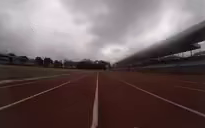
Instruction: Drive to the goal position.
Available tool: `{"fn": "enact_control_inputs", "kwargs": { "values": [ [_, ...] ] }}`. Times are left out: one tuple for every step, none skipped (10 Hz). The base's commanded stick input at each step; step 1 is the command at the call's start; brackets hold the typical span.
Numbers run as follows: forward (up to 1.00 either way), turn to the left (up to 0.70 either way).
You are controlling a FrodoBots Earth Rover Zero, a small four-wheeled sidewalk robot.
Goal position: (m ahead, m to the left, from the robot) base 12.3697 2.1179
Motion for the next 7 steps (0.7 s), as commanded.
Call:
{"fn": "enact_control_inputs", "kwargs": {
  "values": [
    [0.70, 0.00],
    [0.70, 0.00],
    [0.70, 0.00],
    [0.70, 0.00],
    [0.70, 0.00],
    [0.70, 0.00],
    [0.70, 0.00]
  ]
}}
